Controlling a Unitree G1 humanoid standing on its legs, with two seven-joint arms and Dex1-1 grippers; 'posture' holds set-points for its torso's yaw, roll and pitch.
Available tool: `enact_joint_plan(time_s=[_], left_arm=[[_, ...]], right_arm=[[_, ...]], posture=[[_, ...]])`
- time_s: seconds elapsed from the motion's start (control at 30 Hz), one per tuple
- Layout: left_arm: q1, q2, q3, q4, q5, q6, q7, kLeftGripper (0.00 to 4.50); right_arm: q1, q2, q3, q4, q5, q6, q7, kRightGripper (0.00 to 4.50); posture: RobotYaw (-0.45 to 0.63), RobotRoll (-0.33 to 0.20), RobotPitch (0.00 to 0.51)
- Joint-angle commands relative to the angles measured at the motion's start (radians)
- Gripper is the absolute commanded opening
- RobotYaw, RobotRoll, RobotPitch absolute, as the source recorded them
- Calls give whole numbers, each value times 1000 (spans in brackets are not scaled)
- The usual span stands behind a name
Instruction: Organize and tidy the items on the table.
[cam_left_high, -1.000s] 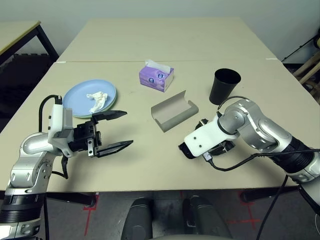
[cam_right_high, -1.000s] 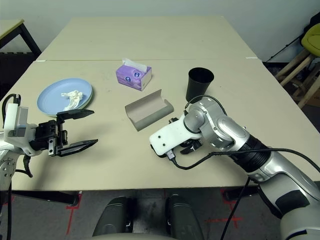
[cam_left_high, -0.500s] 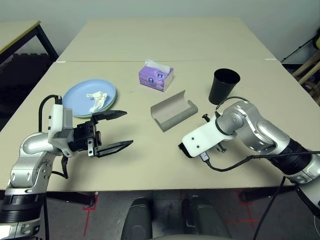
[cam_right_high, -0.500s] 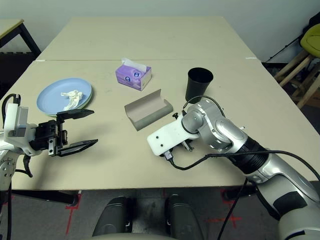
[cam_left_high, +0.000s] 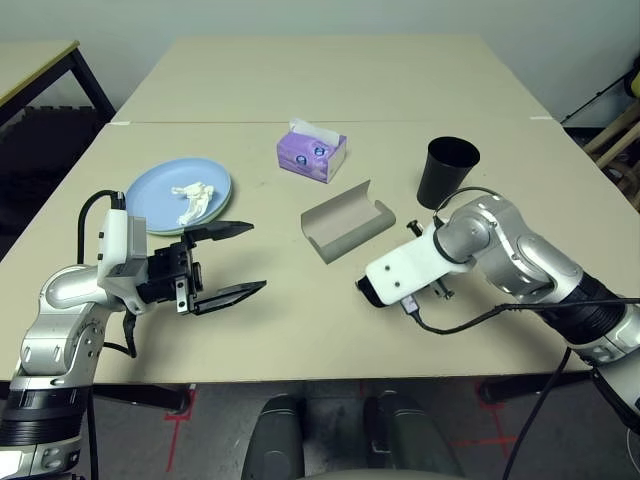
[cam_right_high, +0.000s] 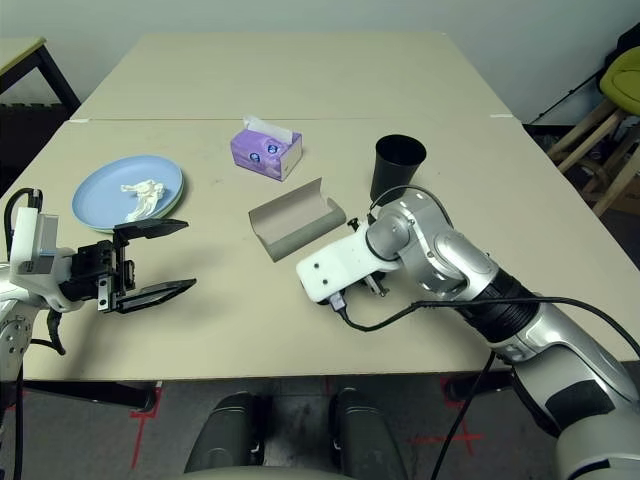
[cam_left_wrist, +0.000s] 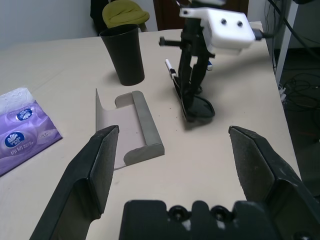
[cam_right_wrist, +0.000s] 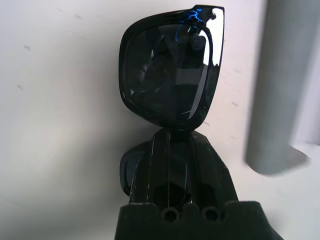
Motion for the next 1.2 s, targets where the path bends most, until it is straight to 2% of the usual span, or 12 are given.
enact_joint_plan(time_s=[0.03, 0.3, 0.47, 0.73, 1.2], left_arm=[[-5, -1, -10, 20, 17, -10, -2, 4500], [-21, -4, -18, 38, 22, -18, -6, 4500], [-29, -4, -22, 47, 25, -22, -5, 4500], [-25, -6, -24, 39, 28, -22, 7, 4500], [-7, 0, -18, 14, 25, -15, 31, 4500]], right_arm=[[-32, -19, -39, -14, 44, 3, 27, 384], [-114, -24, -84, -6, 105, 11, 41, 384], [-174, 0, -83, 51, 115, -49, -3, 384], [-228, 81, -35, 260, 58, -283, -159, 384], [-281, 187, -8, 490, -30, -544, -362, 384]], posture=[[83, 0, 90], [77, 0, 88], [77, 0, 87], [88, 0, 85], [107, 0, 86]])
